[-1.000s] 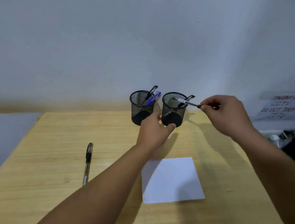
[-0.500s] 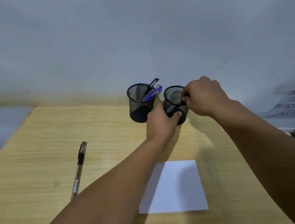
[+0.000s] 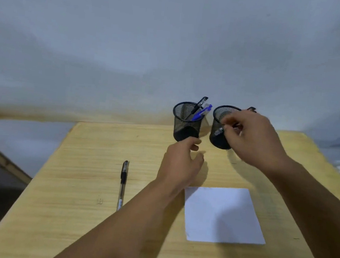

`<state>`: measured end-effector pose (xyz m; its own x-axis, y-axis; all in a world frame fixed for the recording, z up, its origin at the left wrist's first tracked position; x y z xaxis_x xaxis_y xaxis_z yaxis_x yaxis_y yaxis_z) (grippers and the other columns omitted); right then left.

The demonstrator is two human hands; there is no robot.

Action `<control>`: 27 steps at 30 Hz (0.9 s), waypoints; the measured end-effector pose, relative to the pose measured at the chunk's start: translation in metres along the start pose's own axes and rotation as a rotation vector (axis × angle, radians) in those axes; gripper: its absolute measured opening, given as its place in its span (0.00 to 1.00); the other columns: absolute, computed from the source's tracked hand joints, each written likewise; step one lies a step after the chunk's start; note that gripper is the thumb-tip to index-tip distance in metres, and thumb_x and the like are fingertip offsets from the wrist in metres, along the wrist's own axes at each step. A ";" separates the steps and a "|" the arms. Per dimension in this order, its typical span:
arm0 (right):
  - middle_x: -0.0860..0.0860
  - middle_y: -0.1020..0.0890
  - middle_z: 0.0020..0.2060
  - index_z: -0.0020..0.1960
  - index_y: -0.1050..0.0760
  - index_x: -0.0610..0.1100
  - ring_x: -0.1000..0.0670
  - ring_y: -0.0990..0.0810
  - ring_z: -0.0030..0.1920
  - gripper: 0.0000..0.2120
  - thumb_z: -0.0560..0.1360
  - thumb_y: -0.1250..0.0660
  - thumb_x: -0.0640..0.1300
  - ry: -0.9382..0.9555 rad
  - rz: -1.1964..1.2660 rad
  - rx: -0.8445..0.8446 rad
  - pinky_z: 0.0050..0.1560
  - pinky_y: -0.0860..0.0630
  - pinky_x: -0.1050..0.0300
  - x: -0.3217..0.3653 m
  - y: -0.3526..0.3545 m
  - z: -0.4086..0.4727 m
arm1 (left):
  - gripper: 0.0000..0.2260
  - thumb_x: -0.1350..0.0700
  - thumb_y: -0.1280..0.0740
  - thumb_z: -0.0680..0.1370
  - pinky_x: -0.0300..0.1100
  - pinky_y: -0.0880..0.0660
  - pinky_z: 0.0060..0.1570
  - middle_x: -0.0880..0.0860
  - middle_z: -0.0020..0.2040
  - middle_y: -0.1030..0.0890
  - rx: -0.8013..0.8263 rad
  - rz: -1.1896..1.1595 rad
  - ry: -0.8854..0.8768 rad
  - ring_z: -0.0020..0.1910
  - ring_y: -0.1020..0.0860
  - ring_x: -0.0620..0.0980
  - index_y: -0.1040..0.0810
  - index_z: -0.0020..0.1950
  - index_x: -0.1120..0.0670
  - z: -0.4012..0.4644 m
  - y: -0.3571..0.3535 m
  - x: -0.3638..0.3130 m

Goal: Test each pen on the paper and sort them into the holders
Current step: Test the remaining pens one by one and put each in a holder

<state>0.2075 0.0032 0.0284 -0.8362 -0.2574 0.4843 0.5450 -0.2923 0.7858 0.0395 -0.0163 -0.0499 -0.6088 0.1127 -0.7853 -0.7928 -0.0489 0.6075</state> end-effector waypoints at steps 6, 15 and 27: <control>0.59 0.17 0.46 0.50 0.18 0.55 0.58 0.21 0.42 0.09 0.74 0.35 0.47 -0.065 0.145 0.289 0.45 0.23 0.58 0.056 -0.081 -0.055 | 0.16 0.62 0.37 0.77 0.41 0.27 0.57 0.46 0.58 0.19 -0.018 0.277 -0.004 0.58 0.23 0.46 0.20 0.61 0.48 -0.030 0.073 0.057; 0.56 0.19 0.42 0.48 0.22 0.54 0.51 0.20 0.44 0.11 0.72 0.32 0.59 -0.057 0.132 0.499 0.43 0.22 0.54 0.151 -0.152 -0.103 | 0.24 0.56 0.29 0.70 0.51 0.29 0.61 0.45 0.67 0.25 0.260 0.650 -0.074 0.63 0.30 0.56 0.24 0.64 0.42 -0.036 0.126 0.123; 0.57 0.20 0.42 0.49 0.25 0.56 0.55 0.22 0.41 0.10 0.71 0.36 0.43 -0.032 0.150 0.487 0.39 0.24 0.58 0.133 -0.132 -0.114 | 0.12 0.46 0.39 0.80 0.41 0.28 0.48 0.41 0.52 0.20 0.089 0.549 -0.303 0.51 0.29 0.46 0.21 0.60 0.41 -0.073 0.143 0.116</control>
<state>0.0317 -0.0978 -0.0550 -0.7562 -0.2329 0.6114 0.5743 0.2114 0.7909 -0.1465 -0.0825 -0.0624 -0.8802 0.3716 -0.2953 -0.3536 -0.0984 0.9302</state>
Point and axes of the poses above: each hand's wrist, its own z-axis towards the middle knuckle, its own y-axis out of the back of the hand, x = y × z, the point moved 5 cm from there along z, towards the middle knuckle
